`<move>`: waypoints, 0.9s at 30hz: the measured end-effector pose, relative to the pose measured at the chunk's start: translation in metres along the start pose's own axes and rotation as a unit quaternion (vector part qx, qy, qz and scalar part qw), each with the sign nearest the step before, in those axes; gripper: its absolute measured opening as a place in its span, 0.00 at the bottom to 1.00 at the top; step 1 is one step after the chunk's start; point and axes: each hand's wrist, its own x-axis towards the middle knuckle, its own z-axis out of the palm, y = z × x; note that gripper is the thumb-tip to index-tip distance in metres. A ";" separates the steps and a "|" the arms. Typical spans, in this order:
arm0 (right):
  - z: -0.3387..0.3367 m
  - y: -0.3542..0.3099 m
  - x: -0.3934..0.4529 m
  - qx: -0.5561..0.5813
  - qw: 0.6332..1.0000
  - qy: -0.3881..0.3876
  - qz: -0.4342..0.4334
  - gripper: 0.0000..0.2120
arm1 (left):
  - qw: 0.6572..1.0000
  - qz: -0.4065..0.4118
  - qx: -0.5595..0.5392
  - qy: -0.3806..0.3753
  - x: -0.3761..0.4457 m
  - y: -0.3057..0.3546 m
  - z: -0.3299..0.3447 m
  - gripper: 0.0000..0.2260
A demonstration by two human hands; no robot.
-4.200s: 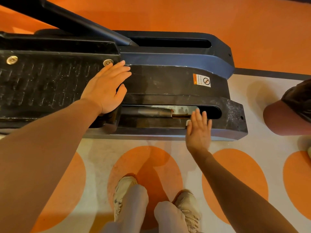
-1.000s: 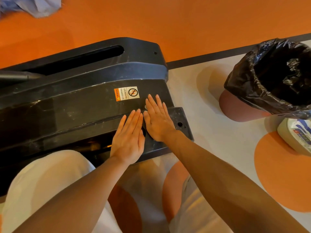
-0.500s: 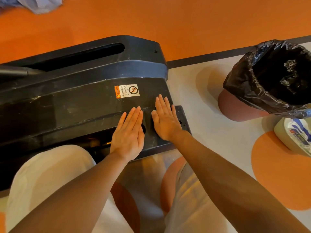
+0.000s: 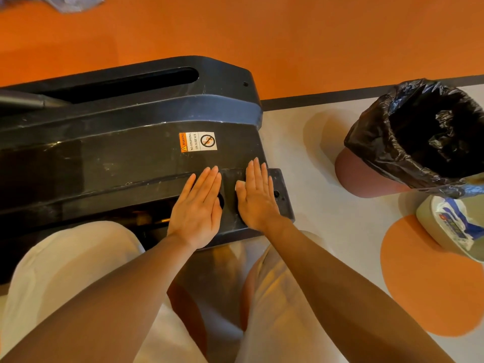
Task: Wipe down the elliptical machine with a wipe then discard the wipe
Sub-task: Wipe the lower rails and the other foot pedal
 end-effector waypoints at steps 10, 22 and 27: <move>0.010 -0.008 -0.046 0.001 1.000 -0.010 0.008 0.28 | 1.000 -0.003 0.001 0.000 -0.001 -0.001 0.003 0.24; 0.002 0.004 -0.016 0.014 0.998 -0.010 0.068 0.28 | 1.000 0.012 -0.004 0.020 -0.001 0.001 -0.001 0.24; 0.006 0.007 -0.034 0.004 0.999 -0.013 0.037 0.28 | 1.000 0.001 0.002 0.009 0.000 0.000 0.000 0.24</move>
